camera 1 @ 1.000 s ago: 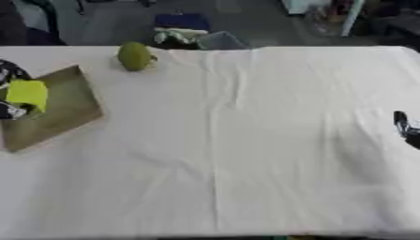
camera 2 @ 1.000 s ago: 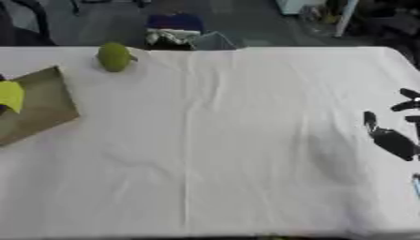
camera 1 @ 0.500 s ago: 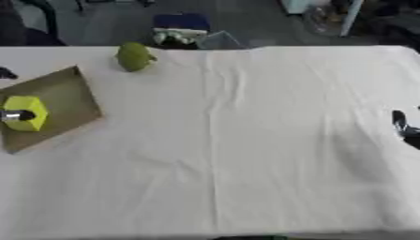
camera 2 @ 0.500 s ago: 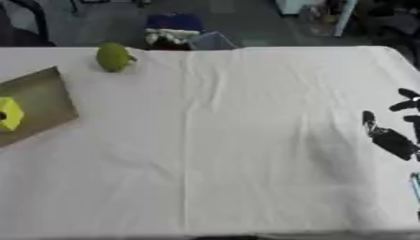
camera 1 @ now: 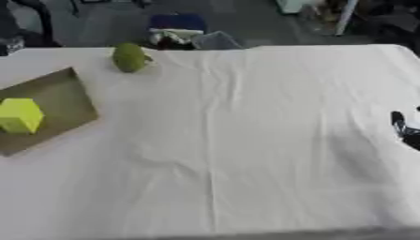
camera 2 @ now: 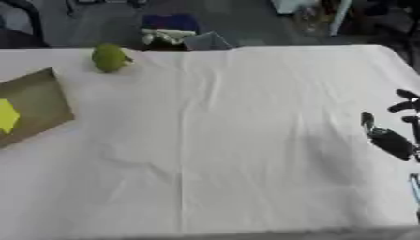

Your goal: Pick up objects on the table and place them in the box.

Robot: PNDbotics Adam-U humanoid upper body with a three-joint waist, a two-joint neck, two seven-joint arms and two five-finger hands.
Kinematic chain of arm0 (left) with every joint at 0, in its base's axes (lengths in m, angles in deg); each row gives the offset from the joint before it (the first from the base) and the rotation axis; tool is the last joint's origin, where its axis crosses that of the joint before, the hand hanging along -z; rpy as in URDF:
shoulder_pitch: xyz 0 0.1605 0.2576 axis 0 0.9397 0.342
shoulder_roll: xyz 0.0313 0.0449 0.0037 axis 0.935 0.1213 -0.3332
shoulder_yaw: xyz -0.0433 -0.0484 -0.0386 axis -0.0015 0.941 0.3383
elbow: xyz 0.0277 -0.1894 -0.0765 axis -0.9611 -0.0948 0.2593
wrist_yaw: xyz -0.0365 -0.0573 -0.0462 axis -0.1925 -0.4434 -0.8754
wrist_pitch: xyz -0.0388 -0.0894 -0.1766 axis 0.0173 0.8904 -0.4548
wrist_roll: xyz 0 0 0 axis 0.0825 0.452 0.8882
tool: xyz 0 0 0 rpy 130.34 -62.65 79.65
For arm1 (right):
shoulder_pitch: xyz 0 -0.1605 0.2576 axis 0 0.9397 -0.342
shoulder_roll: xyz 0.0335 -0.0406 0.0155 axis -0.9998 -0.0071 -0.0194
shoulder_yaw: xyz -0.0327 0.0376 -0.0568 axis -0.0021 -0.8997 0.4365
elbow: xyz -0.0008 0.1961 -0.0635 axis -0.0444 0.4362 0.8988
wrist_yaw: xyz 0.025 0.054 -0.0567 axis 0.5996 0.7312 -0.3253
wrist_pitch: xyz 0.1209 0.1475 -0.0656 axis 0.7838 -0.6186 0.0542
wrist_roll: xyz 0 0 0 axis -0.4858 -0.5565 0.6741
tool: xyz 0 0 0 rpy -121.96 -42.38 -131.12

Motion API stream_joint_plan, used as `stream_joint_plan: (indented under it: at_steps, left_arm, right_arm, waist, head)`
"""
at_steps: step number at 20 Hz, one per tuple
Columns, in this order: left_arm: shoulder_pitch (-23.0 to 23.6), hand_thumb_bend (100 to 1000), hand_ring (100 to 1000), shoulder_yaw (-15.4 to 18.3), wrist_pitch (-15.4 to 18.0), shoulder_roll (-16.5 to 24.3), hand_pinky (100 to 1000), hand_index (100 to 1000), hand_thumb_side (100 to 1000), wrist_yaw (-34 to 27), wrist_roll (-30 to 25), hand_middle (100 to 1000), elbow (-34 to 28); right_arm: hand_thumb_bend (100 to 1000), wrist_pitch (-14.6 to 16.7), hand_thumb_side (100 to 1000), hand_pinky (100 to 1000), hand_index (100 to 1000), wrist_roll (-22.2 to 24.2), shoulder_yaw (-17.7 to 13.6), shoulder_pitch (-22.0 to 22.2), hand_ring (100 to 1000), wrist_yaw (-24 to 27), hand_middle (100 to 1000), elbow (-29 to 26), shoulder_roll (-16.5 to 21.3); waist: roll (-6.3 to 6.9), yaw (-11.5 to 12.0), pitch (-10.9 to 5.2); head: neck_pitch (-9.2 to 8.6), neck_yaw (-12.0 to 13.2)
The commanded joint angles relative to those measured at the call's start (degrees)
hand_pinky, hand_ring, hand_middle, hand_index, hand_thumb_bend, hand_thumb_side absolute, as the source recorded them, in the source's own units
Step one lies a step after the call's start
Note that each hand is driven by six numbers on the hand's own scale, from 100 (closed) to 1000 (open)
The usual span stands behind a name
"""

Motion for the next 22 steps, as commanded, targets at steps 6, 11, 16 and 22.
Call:
stream_joint_plan:
  at_steps: [6, 11, 16, 22]
  left_arm:
    - [-9.7, 405, 728, 1.1, -5.7, -8.2, 809, 888, 744, 3.0, 11.3, 816, 14.4]
    - [-12.0, 390, 723, 1.7, -9.5, -11.7, 804, 885, 707, 5.5, 17.4, 812, 20.0]
    - [-12.2, 354, 713, 1.5, -12.3, -13.6, 793, 883, 684, 7.2, 19.8, 804, 22.6]
    - [-11.9, 352, 700, 1.2, -13.1, -14.6, 781, 871, 704, 7.4, 19.5, 790, 23.1]
  right_arm:
    - [339, 0.8, 300, 736, 894, 0.9, 0.7, -2.8, 979, 0.2, 605, -0.7, -0.2]
    - [339, 1.0, 300, 736, 893, 1.4, 1.1, -3.8, 978, 0.1, 604, -0.8, -1.0]
    - [338, 1.1, 299, 736, 893, 1.5, 1.1, -4.0, 978, 0.1, 604, -1.0, -1.3]
    - [338, 1.3, 299, 736, 893, 1.7, 1.2, -4.1, 978, 0.1, 603, -1.0, -1.7]
  waist:
    - [-0.15, -3.1, 0.54]
    - [-0.27, -4.7, 1.18]
    - [-0.37, -5.2, 1.38]
    - [-0.54, -5.6, 1.5]
  head:
    - [0.26, 2.5]
    - [0.01, 4.0]
    - [-0.71, 6.4]
    - [-1.48, 9.5]
